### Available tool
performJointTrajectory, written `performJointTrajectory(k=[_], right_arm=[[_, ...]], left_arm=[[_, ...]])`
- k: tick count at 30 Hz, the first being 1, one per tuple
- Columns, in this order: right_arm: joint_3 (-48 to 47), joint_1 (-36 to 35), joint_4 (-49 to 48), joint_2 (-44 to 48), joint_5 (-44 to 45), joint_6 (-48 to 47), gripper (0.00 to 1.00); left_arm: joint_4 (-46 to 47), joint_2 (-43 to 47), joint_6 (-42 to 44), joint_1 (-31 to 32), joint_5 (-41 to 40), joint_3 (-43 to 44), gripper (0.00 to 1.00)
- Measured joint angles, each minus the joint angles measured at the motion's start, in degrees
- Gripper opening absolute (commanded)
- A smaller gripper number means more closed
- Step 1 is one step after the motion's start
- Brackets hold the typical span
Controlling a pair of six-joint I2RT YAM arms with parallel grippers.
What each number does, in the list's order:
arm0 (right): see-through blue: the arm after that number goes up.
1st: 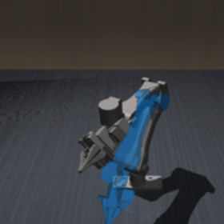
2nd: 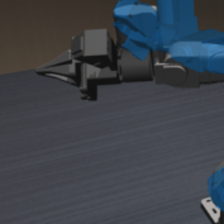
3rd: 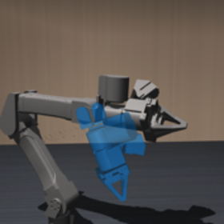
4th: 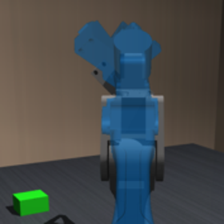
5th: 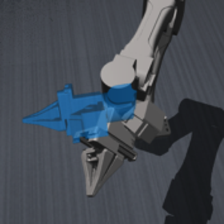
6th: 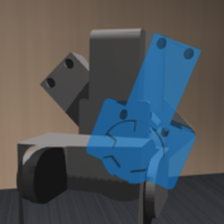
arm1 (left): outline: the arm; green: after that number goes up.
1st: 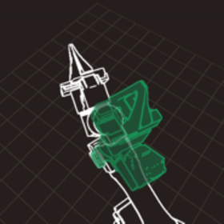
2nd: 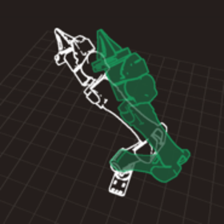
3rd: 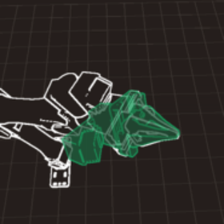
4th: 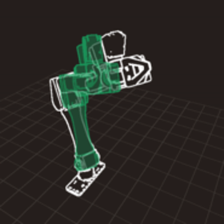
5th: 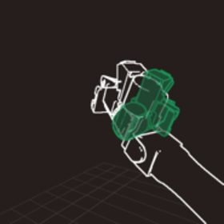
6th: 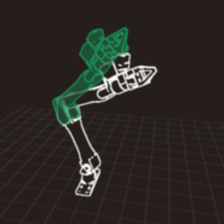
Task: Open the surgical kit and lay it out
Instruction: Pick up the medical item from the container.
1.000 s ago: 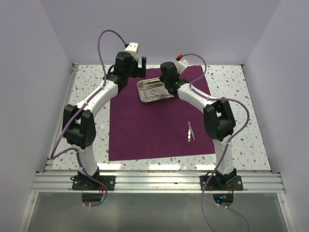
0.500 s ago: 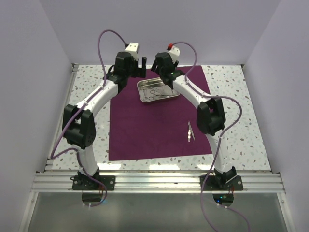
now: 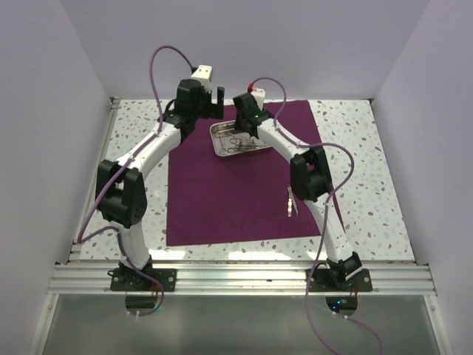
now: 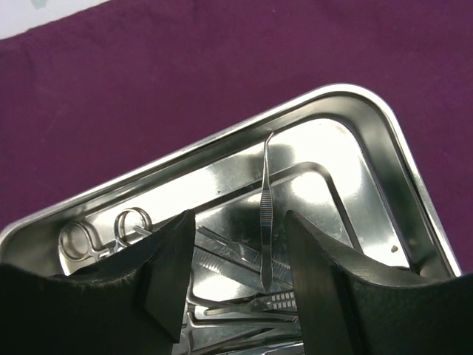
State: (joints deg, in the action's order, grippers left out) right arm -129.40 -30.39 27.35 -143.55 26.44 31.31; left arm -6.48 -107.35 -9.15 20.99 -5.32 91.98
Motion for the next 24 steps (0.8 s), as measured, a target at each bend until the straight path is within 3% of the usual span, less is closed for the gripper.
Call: performJointTrajectory(k=[10, 16, 23, 24], right_arm=[[-4.3, 1.1, 2.8, -6.1, -0.4, -0.8, 0.53], [-8.3, 2.3, 3.7, -7.8, -2.0, -1.3, 0.35], [-14.1, 2.7, 5.0, -11.7, -3.7, -2.5, 0.32], [-14.3, 2.7, 5.0, -11.8, -3.9, -2.7, 0.24]], left_arm=[[0.0, 0.0, 0.4, 0.0, 0.0, 0.0, 0.99], [0.0, 0.0, 0.5, 0.0, 0.0, 0.0, 1.00], [0.0, 0.0, 0.8, -0.2, -0.1, 0.0, 1.00], [0.0, 0.0, 0.8, -0.2, -0.1, 0.0, 0.99]])
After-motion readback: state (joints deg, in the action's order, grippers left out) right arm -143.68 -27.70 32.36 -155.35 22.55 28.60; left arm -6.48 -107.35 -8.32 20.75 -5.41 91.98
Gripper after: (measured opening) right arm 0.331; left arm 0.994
